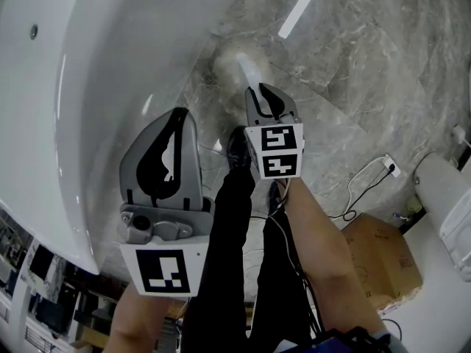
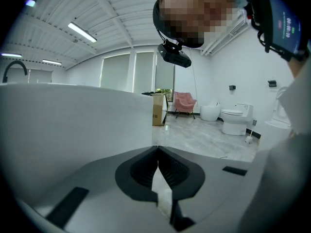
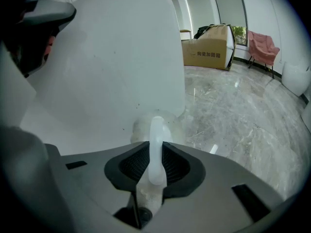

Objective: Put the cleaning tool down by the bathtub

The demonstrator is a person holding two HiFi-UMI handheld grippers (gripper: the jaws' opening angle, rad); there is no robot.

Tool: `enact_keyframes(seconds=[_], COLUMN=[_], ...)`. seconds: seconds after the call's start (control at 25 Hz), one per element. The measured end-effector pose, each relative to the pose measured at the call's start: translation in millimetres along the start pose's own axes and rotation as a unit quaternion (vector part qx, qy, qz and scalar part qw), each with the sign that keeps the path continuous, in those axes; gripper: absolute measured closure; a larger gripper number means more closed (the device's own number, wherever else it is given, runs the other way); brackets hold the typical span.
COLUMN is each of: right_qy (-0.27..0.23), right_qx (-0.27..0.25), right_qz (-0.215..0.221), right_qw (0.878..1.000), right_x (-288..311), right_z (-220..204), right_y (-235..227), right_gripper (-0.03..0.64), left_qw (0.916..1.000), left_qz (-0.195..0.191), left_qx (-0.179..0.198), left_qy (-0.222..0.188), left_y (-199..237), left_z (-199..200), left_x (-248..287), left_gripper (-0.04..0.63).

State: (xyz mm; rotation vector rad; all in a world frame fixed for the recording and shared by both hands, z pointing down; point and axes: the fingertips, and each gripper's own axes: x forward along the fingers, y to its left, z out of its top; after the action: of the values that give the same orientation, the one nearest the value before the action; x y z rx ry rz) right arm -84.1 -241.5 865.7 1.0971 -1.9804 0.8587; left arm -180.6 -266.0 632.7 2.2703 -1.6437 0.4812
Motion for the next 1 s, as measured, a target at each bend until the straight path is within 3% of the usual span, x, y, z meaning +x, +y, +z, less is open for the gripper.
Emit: enact_keyframes(seconds=[0.52,0.64,1.0], right_qy=[0.021,0.031,-0.003], right_qx=[0.014,0.021,0.027], right_qz=[0.016,0.030,0.021], right_qw=[1.000,0.999,0.999], right_x=[34.7,38.1,-1.8], right_z=[-17.6,-22.1,-4.0], right_y=[5.1,6.8,6.9], right_gripper=[0.519,0.449,0.491], left_qw=[1.0000,1.0000,0.9999], left_qz=[0.003,0.004,0.003], left_qx=[0.004,0.006,0.010], left_qy=[0.006,0.006,-0.004], left_y=[5.2,5.5,-7.3], left_z=[-5.0,-4.0,12.0], left_x=[-1.9,-1.1,-10.3], left_gripper=[0.578,0.578,0.578])
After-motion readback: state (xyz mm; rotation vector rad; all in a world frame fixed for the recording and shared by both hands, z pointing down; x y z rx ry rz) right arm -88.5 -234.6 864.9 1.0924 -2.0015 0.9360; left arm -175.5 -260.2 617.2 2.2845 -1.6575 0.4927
